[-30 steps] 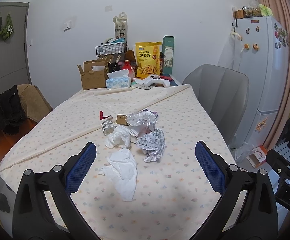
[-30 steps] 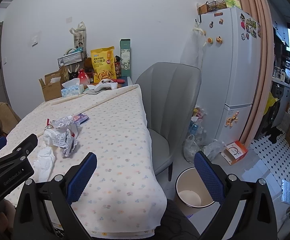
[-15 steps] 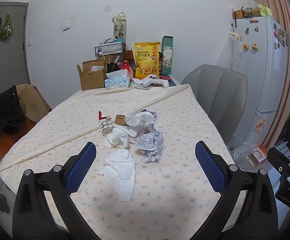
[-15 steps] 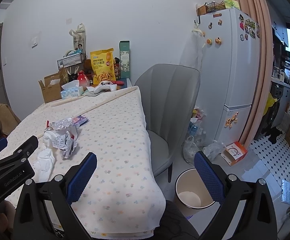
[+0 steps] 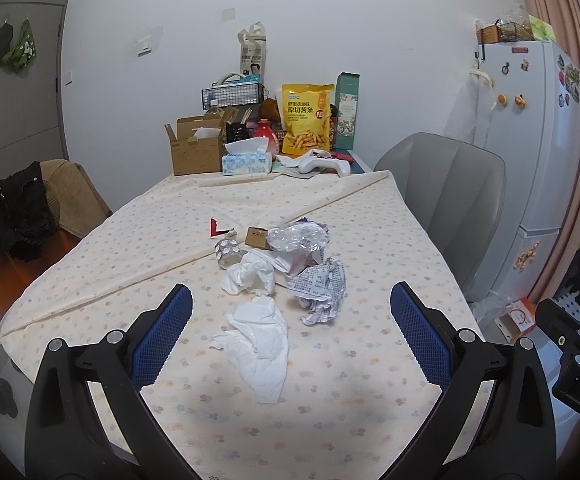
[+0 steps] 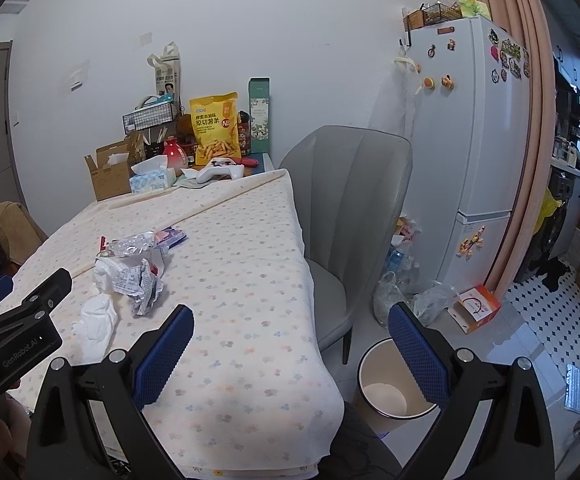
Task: Collect trash
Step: 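Reach the left tool to the white tissue and close on it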
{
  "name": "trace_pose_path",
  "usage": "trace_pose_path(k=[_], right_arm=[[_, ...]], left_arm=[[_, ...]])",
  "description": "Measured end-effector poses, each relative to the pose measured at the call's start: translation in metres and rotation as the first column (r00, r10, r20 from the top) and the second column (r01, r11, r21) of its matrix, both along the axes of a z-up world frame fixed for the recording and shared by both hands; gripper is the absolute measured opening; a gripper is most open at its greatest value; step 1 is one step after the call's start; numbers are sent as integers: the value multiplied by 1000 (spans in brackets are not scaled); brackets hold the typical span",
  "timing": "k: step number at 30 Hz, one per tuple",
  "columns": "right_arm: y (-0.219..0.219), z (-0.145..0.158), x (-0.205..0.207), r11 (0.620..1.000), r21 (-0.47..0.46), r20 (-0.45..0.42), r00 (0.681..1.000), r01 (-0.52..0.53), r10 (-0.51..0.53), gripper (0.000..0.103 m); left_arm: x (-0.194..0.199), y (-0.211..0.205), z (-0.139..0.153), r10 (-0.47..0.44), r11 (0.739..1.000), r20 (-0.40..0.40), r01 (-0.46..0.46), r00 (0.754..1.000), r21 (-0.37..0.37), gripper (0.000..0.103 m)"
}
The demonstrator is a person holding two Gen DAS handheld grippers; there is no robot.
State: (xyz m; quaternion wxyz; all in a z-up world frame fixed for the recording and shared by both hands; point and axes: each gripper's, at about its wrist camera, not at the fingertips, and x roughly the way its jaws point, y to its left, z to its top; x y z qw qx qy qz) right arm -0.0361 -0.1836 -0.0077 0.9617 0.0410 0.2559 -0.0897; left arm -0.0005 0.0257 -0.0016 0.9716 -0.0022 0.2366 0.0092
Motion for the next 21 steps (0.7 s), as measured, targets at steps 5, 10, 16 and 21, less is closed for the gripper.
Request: trace_pose_path(k=[5,10,16,21], right_arm=[[10,0,7,999,-2,-2,999,-38,38,96],[28,-4,16,997,-4,-11,996,-83,83,96],[50,-16,28,991,-1,-37,990,-137,137,95],[62,-31,39,985,8,-76,982,-171,171,90]], left_arm=[[0,19,-5,45,999,-13,-45,999,-15,99],[1,39,-15,94,995,-32,-95,995,-18,99],[4,61,-29,132,990,-60,-135,989,-36,99],[12,70,-46,138,989,-102,-143,985,-47,99]])
